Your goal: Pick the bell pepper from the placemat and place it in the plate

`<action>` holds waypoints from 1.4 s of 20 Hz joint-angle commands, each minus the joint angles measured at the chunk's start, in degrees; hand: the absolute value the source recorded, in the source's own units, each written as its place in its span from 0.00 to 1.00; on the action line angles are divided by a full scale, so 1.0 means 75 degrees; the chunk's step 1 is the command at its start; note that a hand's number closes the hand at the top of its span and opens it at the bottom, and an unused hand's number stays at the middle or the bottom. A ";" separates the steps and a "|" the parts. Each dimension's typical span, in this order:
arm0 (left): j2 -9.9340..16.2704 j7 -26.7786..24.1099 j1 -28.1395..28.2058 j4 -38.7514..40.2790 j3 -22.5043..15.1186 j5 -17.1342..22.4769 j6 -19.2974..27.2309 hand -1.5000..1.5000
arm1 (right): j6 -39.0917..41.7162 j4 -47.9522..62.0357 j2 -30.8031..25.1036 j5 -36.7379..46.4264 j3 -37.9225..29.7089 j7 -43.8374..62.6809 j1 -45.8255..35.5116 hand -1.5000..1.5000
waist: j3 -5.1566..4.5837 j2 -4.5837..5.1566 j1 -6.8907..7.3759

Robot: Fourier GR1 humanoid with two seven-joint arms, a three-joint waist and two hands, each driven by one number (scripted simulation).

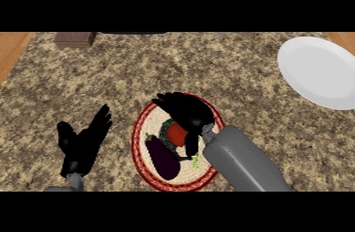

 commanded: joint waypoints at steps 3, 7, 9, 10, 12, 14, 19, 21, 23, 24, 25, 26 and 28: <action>-0.0231 0.0140 0.0082 -0.0038 -0.0068 -0.0309 0.0128 0.50 | -0.0229 0.0412 0.0168 0.0040 0.0399 0.0139 0.0020 0.00 | -0.0015 0.0015 0.0029; -0.0378 -0.0054 -0.0253 0.0418 0.0051 -0.0435 0.0111 0.50 | 0.0483 -0.0174 0.0172 0.0155 0.0292 0.0313 0.0085 0.00 | -0.0016 0.0010 -0.0015; -0.0266 -0.0086 0.0544 -0.0200 -0.0098 -0.0283 -0.0083 0.50 | 0.0305 0.0816 -0.0203 0.0747 0.0416 -0.0701 0.0128 1.00 | -0.0015 0.0014 0.0036; -0.0346 0.0061 -0.0139 0.0221 0.0020 -0.0388 0.0064 0.50 | 0.0400 0.1002 0.0169 0.0697 0.0410 -0.0693 -0.0204 1.00 | -0.0016 0.0023 0.0016; -0.0274 0.0129 -0.0232 0.0363 0.0174 -0.0196 -0.0142 0.50 | -0.0567 0.1351 0.0171 0.1049 0.0879 -0.0981 0.0004 1.00 | -0.0015 0.0031 0.0035; -0.0300 -0.0246 0.0231 0.0311 0.0038 -0.0388 -0.0245 0.50 | -0.0285 0.0834 0.0172 0.1076 0.0599 -0.0835 -0.0023 1.00 | -0.0015 0.0014 0.0008; -0.0493 0.0024 -0.0080 0.0280 0.0068 -0.0456 -0.0072 0.50 | -0.1344 0.2190 0.0174 0.1476 0.0194 -0.1864 -0.0395 1.00 | -0.0014 0.0028 0.0024; -0.0267 0.0195 -0.0064 0.0091 0.0218 -0.0255 -0.0267 0.50 | -0.1548 0.1824 0.0175 0.0922 0.0017 -0.0208 -0.0514 1.00 | -0.0014 0.0035 0.0115; -0.0259 0.0013 0.0086 0.0180 0.0299 -0.0277 -0.0180 0.50 | -0.1856 0.1889 0.0106 0.1083 -0.1103 0.1065 -0.0283 1.00 | -0.0019 0.0010 -0.0112; -0.0425 0.0074 0.0060 0.0202 0.0150 -0.0371 -0.0060 0.50 | -0.2115 0.1893 0.0174 0.0988 -0.1419 0.1788 -0.0270 1.00 | -0.0018 0.0005 -0.0179; -0.0277 0.0108 0.0043 0.0073 0.0344 -0.0340 0.0002 0.50 | -0.2432 0.2004 0.0103 0.0975 -0.1917 0.2340 -0.0211 1.00 | -0.0013 -0.0009 -0.0273; -0.0274 0.0015 0.0147 0.0083 0.0313 -0.0318 -0.0080 0.50 | -0.2793 0.2084 0.0090 0.0994 -0.2233 0.2935 -0.0076 1.00 | -0.0019 -0.0009 -0.0359; -0.0150 0.0010 0.0300 0.0078 0.0265 -0.0316 -0.0258 0.50 | -0.3615 0.1869 0.0162 0.1143 -0.2728 0.3635 -0.0692 1.00 | -0.0015 0.0006 -0.0108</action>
